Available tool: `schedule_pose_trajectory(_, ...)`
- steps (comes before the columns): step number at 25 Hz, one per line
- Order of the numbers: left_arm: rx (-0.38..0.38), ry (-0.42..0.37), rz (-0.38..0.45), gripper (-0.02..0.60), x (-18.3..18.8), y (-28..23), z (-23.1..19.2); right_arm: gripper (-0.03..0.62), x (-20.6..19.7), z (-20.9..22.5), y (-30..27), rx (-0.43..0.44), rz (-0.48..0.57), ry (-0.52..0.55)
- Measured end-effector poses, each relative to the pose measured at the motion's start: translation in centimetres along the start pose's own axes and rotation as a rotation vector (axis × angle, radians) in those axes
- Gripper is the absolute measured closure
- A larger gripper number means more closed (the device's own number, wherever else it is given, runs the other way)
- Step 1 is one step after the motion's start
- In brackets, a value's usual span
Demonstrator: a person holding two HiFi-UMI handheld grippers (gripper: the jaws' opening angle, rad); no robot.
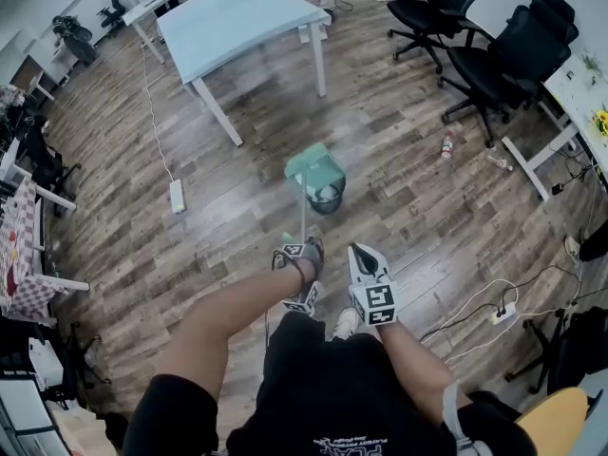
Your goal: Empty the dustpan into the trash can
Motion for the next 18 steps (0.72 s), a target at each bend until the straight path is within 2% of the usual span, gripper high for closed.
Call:
schedule_pose_trajectory(6, -0.002, 0.013, 0.007, 0.445, 0.1, -0.4, 0.1, 0.571, 0.2, 0.2, 0.0, 0.005, 0.007, -0.006)
schedule_pose_trajectory(11, 0.0, 0.058, 0.009, 0.445, 0.1, -0.8, 0.0, 0.571, 0.2, 0.4, -0.3, 0.005, 0.005, -0.004)
schedule_pose_trajectory(15, 0.02, 0.145, 0.024, 0.448, 0.1, -0.9, 0.2, 0.571, 0.1, 0.6, -0.4, 0.006, -0.002, -0.002)
schedule_pose_trajectory(18, 0.039, 0.243, 0.047, 0.457, -0.8, -0.4, 0.3, 0.571, -0.1, 0.7, -0.5, 0.007, -0.009, -0.003)
Point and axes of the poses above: the fingertips, and each gripper's own axes: y backward along the fingers, z to its right, x out of its top, the point moved 10 cm from there along y, backward along the fingers, and after that the axes turned 13 degrees about -y, right-handed, at the moved point
